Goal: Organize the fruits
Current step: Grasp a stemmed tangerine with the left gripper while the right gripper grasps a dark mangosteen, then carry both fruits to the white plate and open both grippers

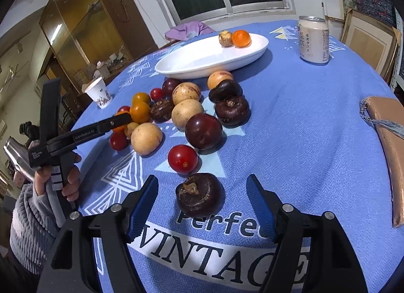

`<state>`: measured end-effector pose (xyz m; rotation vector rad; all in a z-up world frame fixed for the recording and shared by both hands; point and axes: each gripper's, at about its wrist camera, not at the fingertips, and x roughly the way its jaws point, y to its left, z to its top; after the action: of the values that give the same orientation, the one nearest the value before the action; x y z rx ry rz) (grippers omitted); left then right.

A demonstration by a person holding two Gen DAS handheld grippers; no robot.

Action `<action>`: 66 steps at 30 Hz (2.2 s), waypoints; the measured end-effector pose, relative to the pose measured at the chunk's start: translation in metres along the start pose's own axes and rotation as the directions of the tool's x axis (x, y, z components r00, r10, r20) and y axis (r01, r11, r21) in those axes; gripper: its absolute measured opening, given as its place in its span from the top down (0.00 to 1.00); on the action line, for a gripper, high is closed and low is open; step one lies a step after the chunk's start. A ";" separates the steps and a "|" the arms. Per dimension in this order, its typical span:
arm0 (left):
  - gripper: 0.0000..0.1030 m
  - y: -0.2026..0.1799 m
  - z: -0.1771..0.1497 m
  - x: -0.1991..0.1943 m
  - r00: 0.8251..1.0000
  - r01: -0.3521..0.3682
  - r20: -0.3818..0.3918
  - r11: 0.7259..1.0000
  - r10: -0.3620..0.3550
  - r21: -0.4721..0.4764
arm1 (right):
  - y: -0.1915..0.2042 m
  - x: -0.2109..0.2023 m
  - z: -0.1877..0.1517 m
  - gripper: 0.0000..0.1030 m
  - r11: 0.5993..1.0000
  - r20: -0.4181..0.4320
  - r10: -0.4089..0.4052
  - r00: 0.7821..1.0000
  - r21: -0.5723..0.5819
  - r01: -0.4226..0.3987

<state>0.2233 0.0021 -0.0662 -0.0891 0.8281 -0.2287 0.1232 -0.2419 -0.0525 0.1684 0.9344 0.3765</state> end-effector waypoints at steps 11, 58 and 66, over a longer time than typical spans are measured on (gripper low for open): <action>0.50 -0.001 -0.003 -0.004 0.999 -0.039 0.010 0.999 0.039 0.031 | 0.005 0.008 0.000 0.46 1.000 -0.040 0.005 0.999 -0.025 -0.006; 0.56 -0.046 0.132 0.079 0.995 -0.102 0.009 0.992 0.102 0.070 | -0.027 0.105 0.193 0.60 0.991 0.030 -0.119 0.992 0.067 0.117; 0.44 -0.041 0.131 0.049 0.992 -0.110 0.069 0.992 0.106 0.057 | -0.022 0.070 0.189 0.52 0.995 0.086 -0.071 0.994 0.077 0.065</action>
<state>0.3453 -0.0506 -0.0067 0.0057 0.7572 -0.1481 0.3195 -0.2314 -0.0008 0.2193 0.8646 0.2692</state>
